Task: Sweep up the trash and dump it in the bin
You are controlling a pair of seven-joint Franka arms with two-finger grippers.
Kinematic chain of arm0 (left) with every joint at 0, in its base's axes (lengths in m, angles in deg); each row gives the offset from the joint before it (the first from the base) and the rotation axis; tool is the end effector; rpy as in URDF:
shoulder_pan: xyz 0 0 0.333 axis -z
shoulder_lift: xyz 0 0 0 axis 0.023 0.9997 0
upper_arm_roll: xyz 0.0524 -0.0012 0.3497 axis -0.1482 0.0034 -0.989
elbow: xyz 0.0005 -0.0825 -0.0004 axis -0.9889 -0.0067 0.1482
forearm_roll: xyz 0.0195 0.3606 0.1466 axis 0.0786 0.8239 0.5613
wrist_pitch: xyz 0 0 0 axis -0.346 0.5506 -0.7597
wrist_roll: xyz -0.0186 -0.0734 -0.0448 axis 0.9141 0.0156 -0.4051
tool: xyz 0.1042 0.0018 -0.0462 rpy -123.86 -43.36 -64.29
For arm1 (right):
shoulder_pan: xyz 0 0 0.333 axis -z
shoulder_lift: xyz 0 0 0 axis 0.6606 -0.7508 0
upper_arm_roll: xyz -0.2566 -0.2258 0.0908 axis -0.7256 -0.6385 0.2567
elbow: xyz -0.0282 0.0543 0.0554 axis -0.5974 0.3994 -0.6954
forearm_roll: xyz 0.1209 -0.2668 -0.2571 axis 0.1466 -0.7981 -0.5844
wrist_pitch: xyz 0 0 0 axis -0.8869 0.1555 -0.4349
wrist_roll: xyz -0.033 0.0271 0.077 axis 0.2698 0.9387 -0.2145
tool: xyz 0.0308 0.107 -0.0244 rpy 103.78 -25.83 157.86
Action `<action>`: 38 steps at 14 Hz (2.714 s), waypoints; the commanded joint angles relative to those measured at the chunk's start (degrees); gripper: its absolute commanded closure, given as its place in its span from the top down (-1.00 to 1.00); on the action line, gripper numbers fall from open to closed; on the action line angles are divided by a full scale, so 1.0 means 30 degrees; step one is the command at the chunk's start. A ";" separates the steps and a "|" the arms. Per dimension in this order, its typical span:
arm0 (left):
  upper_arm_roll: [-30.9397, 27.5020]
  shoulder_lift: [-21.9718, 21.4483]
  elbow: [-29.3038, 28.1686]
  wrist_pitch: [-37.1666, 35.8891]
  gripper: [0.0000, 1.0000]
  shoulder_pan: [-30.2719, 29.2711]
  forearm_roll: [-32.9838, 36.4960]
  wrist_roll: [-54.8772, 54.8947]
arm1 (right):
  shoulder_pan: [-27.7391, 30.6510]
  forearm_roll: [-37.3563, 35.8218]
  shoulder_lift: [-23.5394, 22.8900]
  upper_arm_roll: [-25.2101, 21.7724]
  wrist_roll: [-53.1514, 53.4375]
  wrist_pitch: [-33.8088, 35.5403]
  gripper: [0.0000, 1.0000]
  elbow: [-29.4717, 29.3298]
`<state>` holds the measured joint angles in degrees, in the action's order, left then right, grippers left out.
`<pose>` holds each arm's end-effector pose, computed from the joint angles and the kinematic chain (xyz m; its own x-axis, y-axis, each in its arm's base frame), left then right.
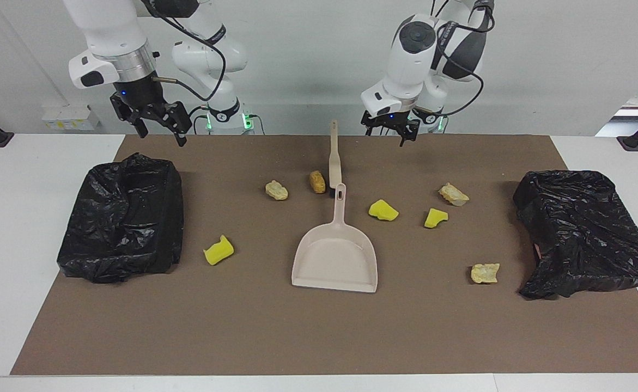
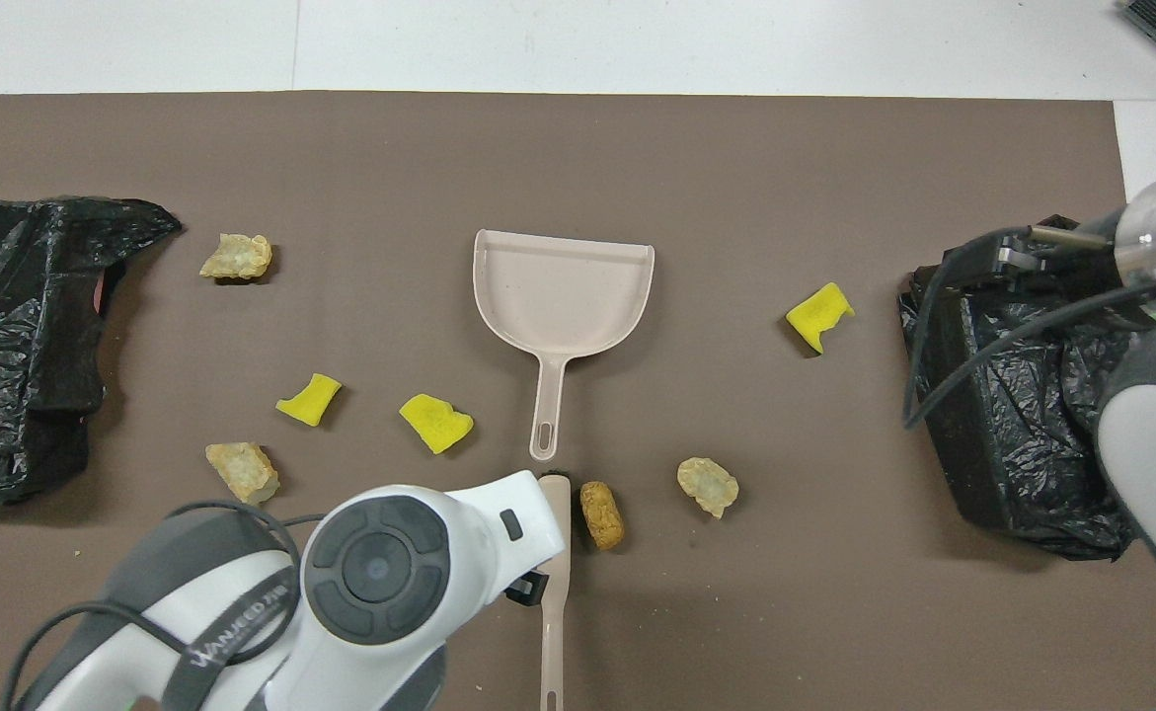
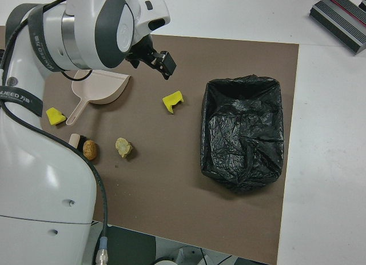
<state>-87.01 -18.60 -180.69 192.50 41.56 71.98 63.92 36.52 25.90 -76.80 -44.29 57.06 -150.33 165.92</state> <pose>0.3386 -0.3389 0.4898 0.9109 -0.4015 -0.0949 -0.3988 -0.9158 0.0468 0.5686 0.0637 0.6437 0.9705 -0.2317 0.0663 -0.2313 -0.9728 -0.0125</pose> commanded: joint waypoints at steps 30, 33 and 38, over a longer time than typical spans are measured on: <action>-0.0406 0.1013 -0.4677 0.4906 -1.00 0.3902 -0.0193 -0.7673 | -1.0198 0.0221 -0.8727 0.0070 0.6400 -0.8896 0.53 0.0653; -0.0406 0.1014 -0.4675 0.4933 -1.00 0.3900 -0.0193 -0.7466 | -1.0403 0.0134 -0.8759 0.0071 0.6577 -0.8840 0.16 0.0714; -0.0581 0.0663 -0.4674 0.4085 -1.00 0.3315 -0.0193 -0.6766 | -1.0404 -0.0101 -0.8612 0.0070 0.6753 -0.8751 -1.00 0.0684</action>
<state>-88.55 -15.42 -194.40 206.89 53.02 71.97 41.45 5.25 25.76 -103.47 -44.21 76.41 -175.72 167.05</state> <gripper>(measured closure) 0.744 0.678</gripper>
